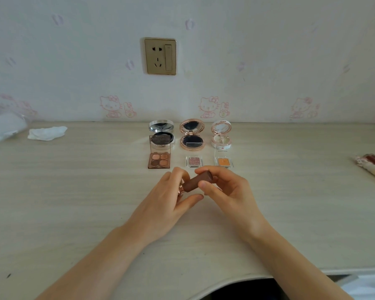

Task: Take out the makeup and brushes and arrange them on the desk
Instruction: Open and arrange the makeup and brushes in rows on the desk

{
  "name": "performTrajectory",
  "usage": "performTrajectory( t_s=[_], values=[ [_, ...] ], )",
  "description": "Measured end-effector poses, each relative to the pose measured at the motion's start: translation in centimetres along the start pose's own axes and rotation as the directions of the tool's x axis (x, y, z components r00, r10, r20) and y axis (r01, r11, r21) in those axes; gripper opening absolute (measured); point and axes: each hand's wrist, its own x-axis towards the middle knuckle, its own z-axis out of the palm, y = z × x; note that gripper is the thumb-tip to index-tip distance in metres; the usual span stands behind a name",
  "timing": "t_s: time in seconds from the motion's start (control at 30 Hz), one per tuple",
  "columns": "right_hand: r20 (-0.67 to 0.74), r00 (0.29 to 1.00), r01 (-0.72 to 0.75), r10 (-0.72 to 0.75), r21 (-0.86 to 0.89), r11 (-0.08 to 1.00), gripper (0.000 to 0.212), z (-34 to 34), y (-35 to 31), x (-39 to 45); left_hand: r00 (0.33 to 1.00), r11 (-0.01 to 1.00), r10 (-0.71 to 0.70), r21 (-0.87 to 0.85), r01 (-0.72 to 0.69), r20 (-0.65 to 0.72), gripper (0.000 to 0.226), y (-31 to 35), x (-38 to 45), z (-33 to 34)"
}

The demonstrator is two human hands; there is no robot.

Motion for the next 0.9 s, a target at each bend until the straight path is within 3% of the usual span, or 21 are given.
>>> performTrajectory(
  t_s=[0.43,0.57,0.73,0.9],
  values=[
    [-0.188,0.977,-0.034,0.101,0.328,0.944,0.02,-0.9,0.2,0.3,0.999,1.0,-0.011,-0.022,0.01,-0.052,0.037,-0.4,-0.2,0.2],
    [-0.246,0.956,-0.108,0.161,0.217,0.97,0.017,-1.0,0.5,0.2,0.998,0.999,-0.025,-0.04,0.022,-0.064,0.041,-0.5,0.0,0.3],
    [-0.238,0.959,-0.128,0.152,0.113,0.985,0.022,-0.9,0.6,0.2,0.994,0.99,-0.089,-0.118,0.082,-0.059,0.02,0.0,0.1,0.1],
    [-0.186,0.971,-0.139,0.149,0.066,0.988,0.027,-1.3,0.3,-0.1,0.979,0.911,-0.199,-0.376,0.169,-0.042,0.009,1.7,0.7,0.2]
  ],
)
